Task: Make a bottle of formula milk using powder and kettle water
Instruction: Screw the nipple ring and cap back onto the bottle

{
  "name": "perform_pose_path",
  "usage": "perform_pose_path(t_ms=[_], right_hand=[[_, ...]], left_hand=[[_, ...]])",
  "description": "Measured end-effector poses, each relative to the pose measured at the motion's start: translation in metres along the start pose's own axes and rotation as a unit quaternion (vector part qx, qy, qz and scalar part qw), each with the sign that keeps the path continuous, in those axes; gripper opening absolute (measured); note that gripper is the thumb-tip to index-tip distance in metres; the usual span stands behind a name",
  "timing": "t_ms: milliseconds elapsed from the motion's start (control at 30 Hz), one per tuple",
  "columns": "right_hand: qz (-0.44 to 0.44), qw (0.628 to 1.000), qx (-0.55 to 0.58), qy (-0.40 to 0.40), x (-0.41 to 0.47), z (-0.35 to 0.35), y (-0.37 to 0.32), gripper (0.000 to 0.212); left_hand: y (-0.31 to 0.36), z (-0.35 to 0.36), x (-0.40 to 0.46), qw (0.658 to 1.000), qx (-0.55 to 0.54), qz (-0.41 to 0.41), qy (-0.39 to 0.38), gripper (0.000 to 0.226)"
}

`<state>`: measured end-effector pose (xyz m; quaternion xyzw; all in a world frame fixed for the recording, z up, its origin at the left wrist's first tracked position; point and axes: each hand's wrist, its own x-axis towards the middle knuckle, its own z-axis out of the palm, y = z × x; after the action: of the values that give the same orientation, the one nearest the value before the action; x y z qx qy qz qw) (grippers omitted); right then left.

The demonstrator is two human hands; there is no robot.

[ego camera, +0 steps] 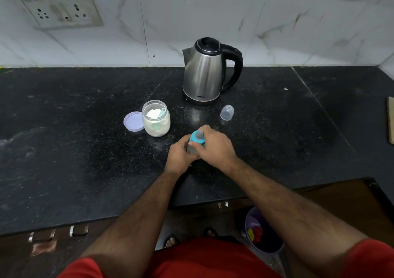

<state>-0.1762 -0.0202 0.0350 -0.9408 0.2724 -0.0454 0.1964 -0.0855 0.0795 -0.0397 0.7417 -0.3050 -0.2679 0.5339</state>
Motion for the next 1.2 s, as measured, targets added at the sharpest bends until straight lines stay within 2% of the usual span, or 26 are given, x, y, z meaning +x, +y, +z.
perform_pose_path(t_ms=[67, 233, 333, 433, 567, 633, 767, 833, 900, 1033, 1100, 1200], right_hand=[[0.014, 1.0, 0.005, 0.006, 0.0, 0.002, -0.002, 0.044], [-0.062, 0.987, 0.021, -0.149, 0.024, -0.03, 0.016, 0.053], [-0.098, 0.98, 0.028, -0.169, 0.033, -0.035, 0.019, 0.047], [-0.109, 0.982, 0.061, -0.14, 0.029, -0.027, 0.02, 0.037], [-0.088, 0.99, 0.074, -0.084, 0.016, -0.013, 0.02, 0.037], [-0.049, 0.994, 0.072, -0.059, 0.009, -0.008, 0.014, 0.039], [0.07, 0.992, 0.095, 0.046, -0.008, 0.014, -0.009, 0.04], [0.092, 0.986, 0.119, 0.066, -0.009, 0.019, -0.013, 0.041], [0.079, 0.989, 0.121, 0.027, -0.003, 0.01, -0.006, 0.04], [-0.032, 0.993, 0.029, -0.11, 0.019, -0.023, 0.011, 0.044], [-0.07, 0.989, 0.018, -0.131, 0.026, -0.031, 0.014, 0.044], [-0.089, 0.99, 0.023, -0.111, 0.025, -0.026, 0.015, 0.041]], left_hand=[[-0.001, -0.001, 0.0, 1.0, 0.001, 0.003, -0.003, 0.048], [-0.004, -0.003, 0.002, 1.0, -0.014, -0.001, -0.026, 0.054], [-0.003, -0.003, 0.002, 1.0, -0.011, 0.003, -0.024, 0.053], [-0.002, -0.002, 0.001, 1.0, -0.015, 0.003, -0.02, 0.052], [-0.004, 0.0, 0.001, 1.0, -0.013, 0.007, -0.008, 0.051], [-0.004, 0.001, 0.0, 1.0, -0.008, 0.011, -0.001, 0.051], [-0.005, 0.002, -0.002, 1.0, -0.003, 0.016, 0.012, 0.046], [-0.005, 0.001, -0.002, 1.0, -0.005, 0.021, 0.007, 0.048], [-0.004, -0.001, -0.002, 1.0, -0.006, 0.02, -0.003, 0.05], [-0.003, -0.003, 0.001, 1.0, -0.021, 0.004, -0.023, 0.053], [-0.004, -0.003, 0.001, 0.999, -0.02, 0.002, -0.029, 0.053], [-0.004, -0.003, 0.0, 0.999, -0.018, 0.003, -0.027, 0.051]])
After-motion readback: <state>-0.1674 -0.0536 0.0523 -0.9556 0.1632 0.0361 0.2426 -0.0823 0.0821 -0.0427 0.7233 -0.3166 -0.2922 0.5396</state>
